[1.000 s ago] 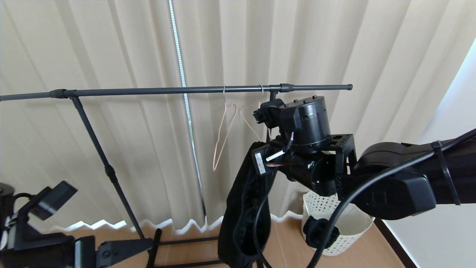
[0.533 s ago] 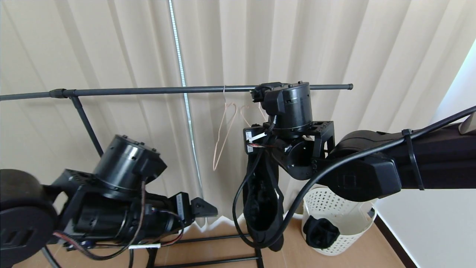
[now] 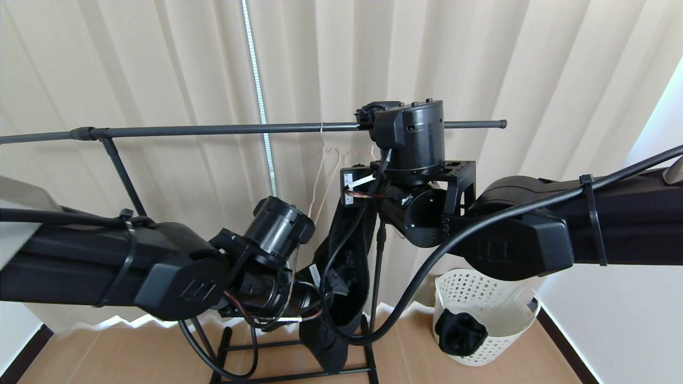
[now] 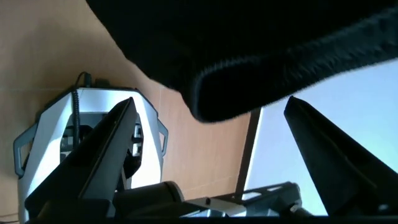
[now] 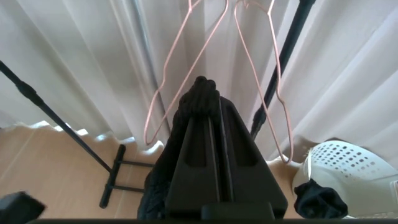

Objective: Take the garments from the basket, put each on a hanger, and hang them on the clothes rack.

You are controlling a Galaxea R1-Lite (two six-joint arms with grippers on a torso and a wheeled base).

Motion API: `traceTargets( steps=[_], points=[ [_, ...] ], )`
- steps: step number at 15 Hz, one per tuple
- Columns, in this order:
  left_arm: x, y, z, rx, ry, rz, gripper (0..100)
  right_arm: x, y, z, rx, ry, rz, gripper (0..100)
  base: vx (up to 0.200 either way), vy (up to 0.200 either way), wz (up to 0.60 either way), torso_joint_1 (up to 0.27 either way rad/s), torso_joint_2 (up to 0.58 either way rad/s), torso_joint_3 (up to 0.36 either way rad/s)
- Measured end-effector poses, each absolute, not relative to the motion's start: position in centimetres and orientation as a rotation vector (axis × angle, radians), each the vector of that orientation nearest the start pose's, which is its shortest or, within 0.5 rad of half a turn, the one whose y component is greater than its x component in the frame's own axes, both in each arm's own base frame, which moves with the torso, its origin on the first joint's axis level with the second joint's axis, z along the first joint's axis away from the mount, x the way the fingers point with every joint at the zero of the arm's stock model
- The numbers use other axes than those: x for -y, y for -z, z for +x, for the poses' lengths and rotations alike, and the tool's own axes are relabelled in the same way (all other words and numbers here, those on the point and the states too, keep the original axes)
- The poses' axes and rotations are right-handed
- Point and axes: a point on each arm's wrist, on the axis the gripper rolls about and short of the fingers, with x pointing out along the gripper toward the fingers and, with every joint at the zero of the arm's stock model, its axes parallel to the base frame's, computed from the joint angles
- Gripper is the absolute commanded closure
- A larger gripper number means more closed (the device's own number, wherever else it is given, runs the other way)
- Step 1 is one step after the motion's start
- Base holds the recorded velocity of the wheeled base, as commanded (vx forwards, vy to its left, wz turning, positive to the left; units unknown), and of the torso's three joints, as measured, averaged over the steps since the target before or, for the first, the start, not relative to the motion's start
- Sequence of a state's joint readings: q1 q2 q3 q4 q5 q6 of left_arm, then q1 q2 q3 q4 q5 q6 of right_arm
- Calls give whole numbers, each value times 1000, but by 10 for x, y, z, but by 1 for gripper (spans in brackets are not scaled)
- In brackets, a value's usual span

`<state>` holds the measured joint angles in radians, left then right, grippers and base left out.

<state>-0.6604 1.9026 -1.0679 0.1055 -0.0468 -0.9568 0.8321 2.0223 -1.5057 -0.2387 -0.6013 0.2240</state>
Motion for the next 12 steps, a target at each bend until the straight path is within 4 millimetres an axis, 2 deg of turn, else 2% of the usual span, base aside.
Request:
traceTargets(
  steps=[4,8,9,12],
  points=[
    [217,-91,274,-1140,68,-505,0,-302,-230,289,-214,-212,56,100,0,0,0,0,0,0],
    [229,-70,267,-1177,59,-421,0,-297,-237,284,-208,-192,90,100,0,0,0,0,0,0],
    [228,-66,263,-1172,51,-373,100,-291,-239,284,-204,-165,90,100,0,0,0,0,0,0],
    [222,-76,251,-1118,58,-291,100,-265,-242,283,-211,-102,81,100,0,0,0,0,0,0]
  ],
)
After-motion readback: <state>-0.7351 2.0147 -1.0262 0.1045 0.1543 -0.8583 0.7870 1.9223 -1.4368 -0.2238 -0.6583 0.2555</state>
